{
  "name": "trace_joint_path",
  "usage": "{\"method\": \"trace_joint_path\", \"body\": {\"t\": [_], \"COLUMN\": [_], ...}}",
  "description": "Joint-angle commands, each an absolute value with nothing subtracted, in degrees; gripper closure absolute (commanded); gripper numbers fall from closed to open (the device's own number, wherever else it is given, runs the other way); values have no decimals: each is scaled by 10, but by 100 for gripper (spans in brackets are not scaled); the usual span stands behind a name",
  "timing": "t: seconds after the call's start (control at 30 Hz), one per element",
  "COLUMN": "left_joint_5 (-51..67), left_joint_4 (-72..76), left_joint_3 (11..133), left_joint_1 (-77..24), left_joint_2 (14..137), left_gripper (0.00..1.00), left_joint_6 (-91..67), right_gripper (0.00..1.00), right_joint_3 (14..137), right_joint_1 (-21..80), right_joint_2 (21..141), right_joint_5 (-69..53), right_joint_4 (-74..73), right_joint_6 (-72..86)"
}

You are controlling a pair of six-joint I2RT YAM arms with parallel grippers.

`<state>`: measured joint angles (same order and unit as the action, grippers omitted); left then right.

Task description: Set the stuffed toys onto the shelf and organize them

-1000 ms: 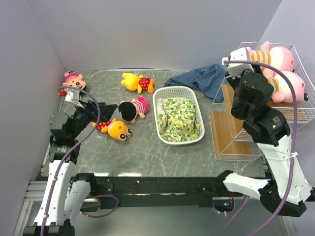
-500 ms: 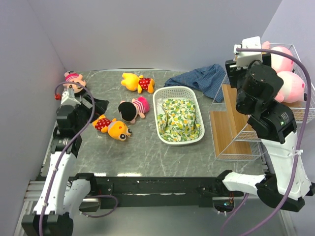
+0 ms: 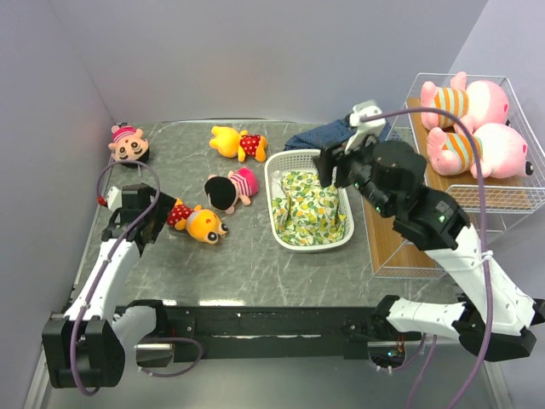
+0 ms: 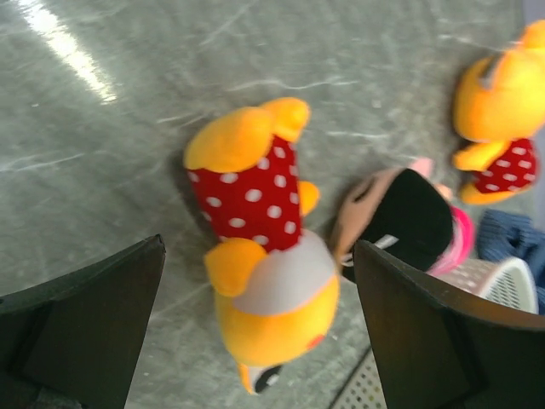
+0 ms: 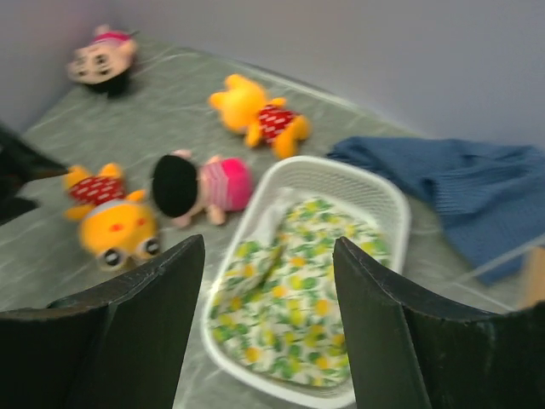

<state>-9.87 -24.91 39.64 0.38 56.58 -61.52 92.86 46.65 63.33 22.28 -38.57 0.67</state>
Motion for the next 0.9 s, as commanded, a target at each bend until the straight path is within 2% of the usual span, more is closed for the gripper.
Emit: {"method": "trace_joint_path", "body": {"t": [0.0,0.3,0.5,0.63,0.87], "left_joint_5": [-135,-108,56,3,-33], "left_joint_4": [-229,-214,-88,-155,-162], "left_joint_3": [398,482,506,604,660], "left_joint_1": [8,40,9,-61,-162], "left_joint_2": [595,700,697,780,867], "left_gripper": [3,3,7,7,5], "left_joint_6": [-626,-528,-427,-387,-345], "right_gripper": [31,33,34,34,33], "right_joint_3": [885,826,809,787,770], "right_joint_1": [480,498,508,511,511], "right_joint_2": [603,619,628,619,603], "right_joint_5": [107,70,55,54,60], "right_joint_4": [-275,-251,-242,-226,-218], "right_joint_6": [81,127,128,127,113]}}
